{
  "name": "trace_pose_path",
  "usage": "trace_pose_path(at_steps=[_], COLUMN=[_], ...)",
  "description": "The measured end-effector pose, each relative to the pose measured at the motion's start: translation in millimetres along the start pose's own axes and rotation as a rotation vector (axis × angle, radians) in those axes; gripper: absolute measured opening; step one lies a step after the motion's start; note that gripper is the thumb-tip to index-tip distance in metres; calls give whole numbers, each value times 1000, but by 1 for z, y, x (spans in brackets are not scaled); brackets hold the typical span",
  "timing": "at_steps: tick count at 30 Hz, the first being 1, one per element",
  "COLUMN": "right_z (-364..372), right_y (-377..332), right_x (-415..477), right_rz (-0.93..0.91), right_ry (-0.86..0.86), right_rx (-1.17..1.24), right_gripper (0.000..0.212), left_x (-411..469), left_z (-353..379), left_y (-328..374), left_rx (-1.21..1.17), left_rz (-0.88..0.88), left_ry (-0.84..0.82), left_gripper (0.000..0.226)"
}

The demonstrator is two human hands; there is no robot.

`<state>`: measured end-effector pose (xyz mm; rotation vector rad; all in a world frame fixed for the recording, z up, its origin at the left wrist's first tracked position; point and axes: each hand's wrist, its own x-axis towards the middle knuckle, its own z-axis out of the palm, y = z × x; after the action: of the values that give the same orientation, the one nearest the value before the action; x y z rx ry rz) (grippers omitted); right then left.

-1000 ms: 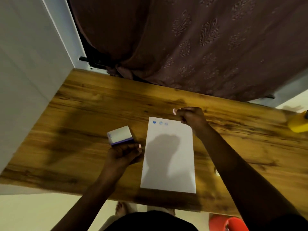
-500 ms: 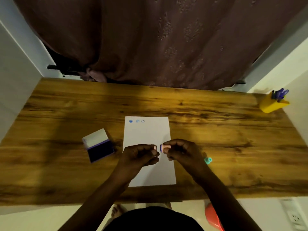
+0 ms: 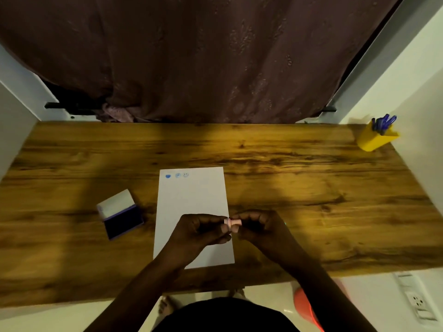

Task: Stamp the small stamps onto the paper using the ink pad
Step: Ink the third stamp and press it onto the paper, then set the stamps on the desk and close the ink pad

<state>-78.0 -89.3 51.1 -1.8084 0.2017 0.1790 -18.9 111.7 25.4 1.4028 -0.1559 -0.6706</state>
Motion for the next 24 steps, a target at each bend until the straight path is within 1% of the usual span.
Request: trace_pose_path(at_steps=[2,5,8,10,12,14,16,18,19,21,24], right_z=[-8,-18,-31,-44,-63,-85,-105,-119,-122,-124,-120], right_y=[3,9,19,24,30,40,55,71,78,92,103], right_x=[-5,-11,-19,-24,-27,-27,-26,-23,-22,-18,-11], right_rz=[-2,29,82,91,124,150,161,171,181,220,246], right_ry=[-20,-14,24,58,145,256,356,411,413,385,354], right_rx=[-12,-18,19,2,-58,-193,-461,-709,-790,-873,-898], right_gripper=[21,31,34,36,39,37,30,25,25,25,23], left_x=[2,7,12,18,25,31,36,39,40,41,41], left_z=[6,18,35,44,54,61,65,66,65,63,57], left_y=[-4,-8,-11,-19,-27,-30,-31,-33,-33,-35,-35], left_rx=[45,112,172,238,268,261,253,240,248,270,265], left_rz=[20,54,66,51,3,-39,-63,-83,-87,-97,-112], left_ry=[-16,-56,-86,-63,-23,11,46,61,62,79,119], left_gripper=[26,25,28,30,33,34,28,26,24,23,25])
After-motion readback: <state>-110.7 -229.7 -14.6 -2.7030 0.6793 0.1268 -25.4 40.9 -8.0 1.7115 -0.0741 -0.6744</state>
